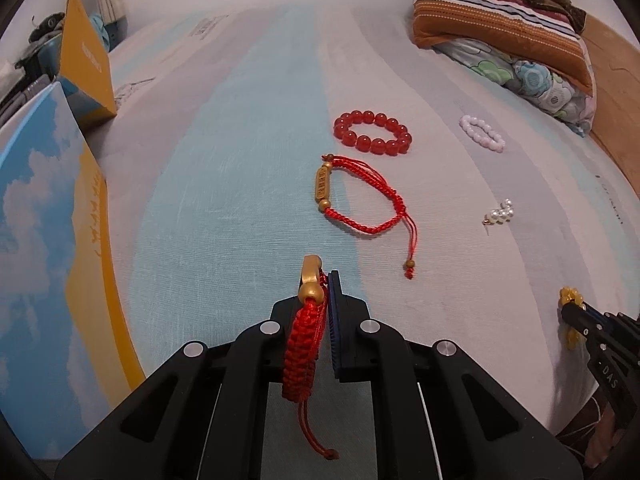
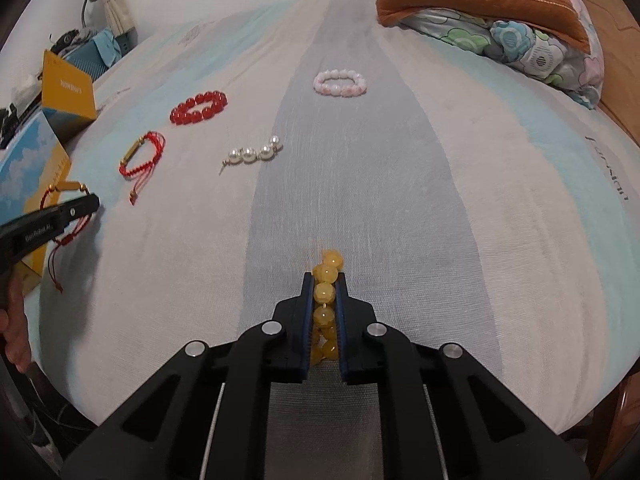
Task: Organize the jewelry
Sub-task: 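Carry both held bracelets over the white box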
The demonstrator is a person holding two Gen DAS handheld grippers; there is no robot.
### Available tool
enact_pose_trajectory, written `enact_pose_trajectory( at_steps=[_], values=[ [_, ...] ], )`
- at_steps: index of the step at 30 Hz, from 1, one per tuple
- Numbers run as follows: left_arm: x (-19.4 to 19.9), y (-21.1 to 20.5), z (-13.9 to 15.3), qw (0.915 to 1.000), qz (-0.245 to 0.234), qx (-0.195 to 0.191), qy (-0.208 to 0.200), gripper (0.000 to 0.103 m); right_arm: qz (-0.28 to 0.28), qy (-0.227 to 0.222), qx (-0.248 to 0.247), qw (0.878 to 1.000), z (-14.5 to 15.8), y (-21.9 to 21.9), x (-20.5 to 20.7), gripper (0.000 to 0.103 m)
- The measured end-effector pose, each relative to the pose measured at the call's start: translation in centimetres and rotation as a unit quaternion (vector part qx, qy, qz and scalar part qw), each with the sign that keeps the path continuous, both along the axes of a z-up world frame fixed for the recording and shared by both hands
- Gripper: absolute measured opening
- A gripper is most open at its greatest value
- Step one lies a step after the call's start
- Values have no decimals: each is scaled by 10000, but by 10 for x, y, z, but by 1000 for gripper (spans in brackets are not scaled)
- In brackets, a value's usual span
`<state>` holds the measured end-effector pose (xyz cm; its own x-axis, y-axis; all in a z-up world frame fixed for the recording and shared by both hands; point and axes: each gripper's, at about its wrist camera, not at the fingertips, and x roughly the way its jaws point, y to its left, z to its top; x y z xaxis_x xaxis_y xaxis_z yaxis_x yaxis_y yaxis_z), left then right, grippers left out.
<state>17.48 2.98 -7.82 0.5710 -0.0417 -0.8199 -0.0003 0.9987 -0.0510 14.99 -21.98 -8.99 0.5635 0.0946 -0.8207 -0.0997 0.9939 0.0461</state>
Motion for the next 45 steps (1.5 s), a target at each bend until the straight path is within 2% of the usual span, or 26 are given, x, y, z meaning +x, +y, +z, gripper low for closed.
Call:
enact_pose_trajectory(
  at_steps=[20,30,45],
  values=[
    [-20,-1,55,9997,-160,-115,-130,7,-39,-348,207,9992,58,5,-3,9],
    [-30,3,86,9992,-175,-70,-344,7,245,-525,220,9981,89,39,3,9],
    [-52,43,128,9974,108,-15,-711,7,678,-715,343,9945,124,104,13,9]
  ],
)
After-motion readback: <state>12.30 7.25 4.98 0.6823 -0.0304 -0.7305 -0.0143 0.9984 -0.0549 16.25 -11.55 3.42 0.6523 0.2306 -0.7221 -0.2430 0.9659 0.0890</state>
